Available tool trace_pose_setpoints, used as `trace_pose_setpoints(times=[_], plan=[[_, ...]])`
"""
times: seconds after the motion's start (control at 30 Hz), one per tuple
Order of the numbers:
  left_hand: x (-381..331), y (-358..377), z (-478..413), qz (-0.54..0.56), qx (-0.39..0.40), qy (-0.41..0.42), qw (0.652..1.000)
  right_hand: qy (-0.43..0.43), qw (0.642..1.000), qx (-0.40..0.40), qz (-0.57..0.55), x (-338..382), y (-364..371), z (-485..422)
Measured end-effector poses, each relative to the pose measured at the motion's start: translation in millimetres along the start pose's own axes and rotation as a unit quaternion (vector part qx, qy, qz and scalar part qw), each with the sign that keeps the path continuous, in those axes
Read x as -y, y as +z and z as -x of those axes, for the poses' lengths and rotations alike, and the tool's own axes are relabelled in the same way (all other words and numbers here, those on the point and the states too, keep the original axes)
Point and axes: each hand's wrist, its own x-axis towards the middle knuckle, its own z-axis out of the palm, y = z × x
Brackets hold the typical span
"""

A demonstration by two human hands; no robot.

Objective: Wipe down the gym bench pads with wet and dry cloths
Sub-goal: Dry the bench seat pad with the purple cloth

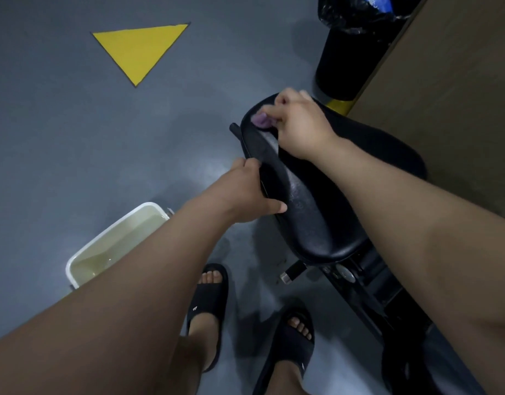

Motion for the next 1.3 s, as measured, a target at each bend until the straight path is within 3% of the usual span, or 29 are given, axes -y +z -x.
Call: trace_pose_setpoints(times=[0.17, 0.33, 0.53, 0.9, 1.1, 1.3], plan=[[-1.3, -4.0, 0.5, -0.011, -0.006, 0.01, 1.0, 0.007, 1.0, 0.018, -0.009, 13.8, 7.7, -25.2], [1.8, -6.2, 5.6, -0.067, -0.008, 0.02, 0.998, -0.071, 0.997, 0.042, -0.013, 16.2, -3.6, 35.7], [6.9, -11.5, 10.1, -0.096, -0.03, -0.006, 0.995, -0.1, 0.993, 0.068, 0.003, 10.6, -12.3, 90.3], [18.4, -22.3, -3.9, -0.094, -0.076, -0.068, 0.99, 0.007, 0.996, 0.089, 0.027, 47.4, 3.0, -21.4], [11.2, -22.1, 3.9, -0.12, -0.086, -0.056, 0.988, -0.086, 0.986, 0.124, 0.064, 48.1, -8.6, 56.6], [-9.0, -18.7, 15.6, -0.055, -0.107, -0.025, 0.992, -0.085, 0.988, 0.121, 0.036, 43.2, -20.9, 118.9]])
